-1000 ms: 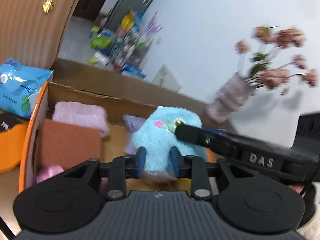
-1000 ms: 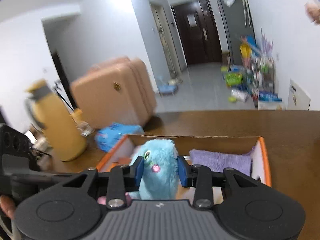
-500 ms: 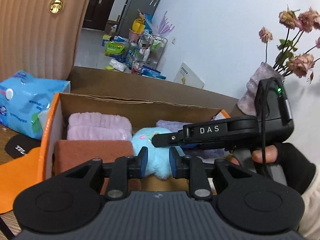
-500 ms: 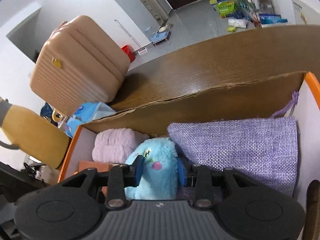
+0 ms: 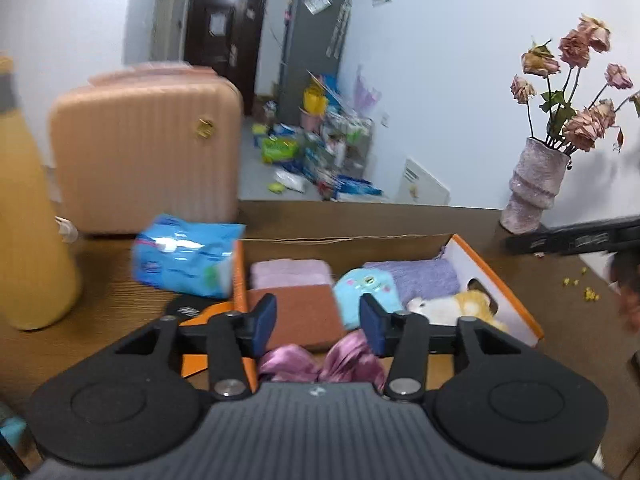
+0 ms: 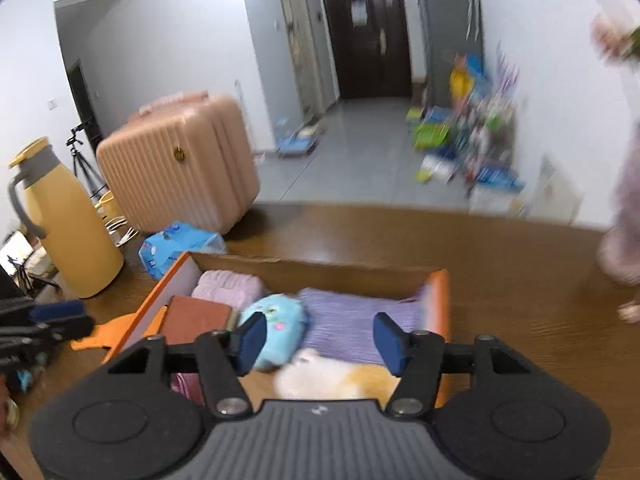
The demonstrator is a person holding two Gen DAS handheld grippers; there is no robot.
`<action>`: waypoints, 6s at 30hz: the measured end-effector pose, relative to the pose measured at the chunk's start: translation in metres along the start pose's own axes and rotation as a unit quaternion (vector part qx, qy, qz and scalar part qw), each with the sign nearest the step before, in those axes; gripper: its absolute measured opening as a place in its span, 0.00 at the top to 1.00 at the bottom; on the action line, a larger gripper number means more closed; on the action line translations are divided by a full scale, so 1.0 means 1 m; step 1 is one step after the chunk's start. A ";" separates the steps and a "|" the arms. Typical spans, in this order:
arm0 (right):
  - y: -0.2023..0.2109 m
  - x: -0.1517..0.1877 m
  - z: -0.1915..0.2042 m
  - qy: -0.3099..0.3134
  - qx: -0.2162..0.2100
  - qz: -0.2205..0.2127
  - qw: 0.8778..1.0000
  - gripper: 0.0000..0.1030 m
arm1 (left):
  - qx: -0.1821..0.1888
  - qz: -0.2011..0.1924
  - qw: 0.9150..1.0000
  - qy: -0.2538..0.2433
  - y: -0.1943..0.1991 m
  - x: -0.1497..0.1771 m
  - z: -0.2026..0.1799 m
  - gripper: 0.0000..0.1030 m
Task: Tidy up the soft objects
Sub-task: 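Withdraw both open grippers toward the blue milk carton, then close both grippers on the blue milk carton, then carry the blue milk carton with both grippers into the box and open, then withdraw both open grippers from the box back over the table, then grasp the wrapped snack packet with the left gripper while the right grasps the clear bag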
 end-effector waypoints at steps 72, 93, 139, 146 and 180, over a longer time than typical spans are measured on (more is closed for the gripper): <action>0.064 0.249 0.123 -0.053 -0.141 -0.033 0.988 0.69 | 0.106 0.070 0.981 0.144 0.064 0.223 -0.034 0.75; 0.068 0.098 0.061 -0.028 -0.062 -0.124 0.990 0.79 | 0.175 0.012 0.977 0.118 -0.009 0.062 -0.066 0.77; 0.188 0.133 0.097 0.079 0.018 -0.261 0.962 0.16 | -0.066 -0.231 0.970 -0.045 0.192 0.116 -0.070 0.03; 0.227 0.197 0.115 0.091 0.023 -0.239 0.966 0.16 | -0.059 -0.194 0.979 -0.029 0.225 0.183 -0.065 0.03; 0.170 0.273 0.057 -0.035 0.025 -0.117 0.992 0.33 | 0.067 0.023 0.986 -0.152 0.021 0.213 -0.118 0.28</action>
Point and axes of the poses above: each gripper's, at about its wrist camera, not at the fingertips, and y roughly against the way its jaws point, z to its left, x to its underside, the point moved 2 cm from there along -y, roughly the way its jaws point, and after that the axes turned 7 degrees about y, right-handed, at the moved point
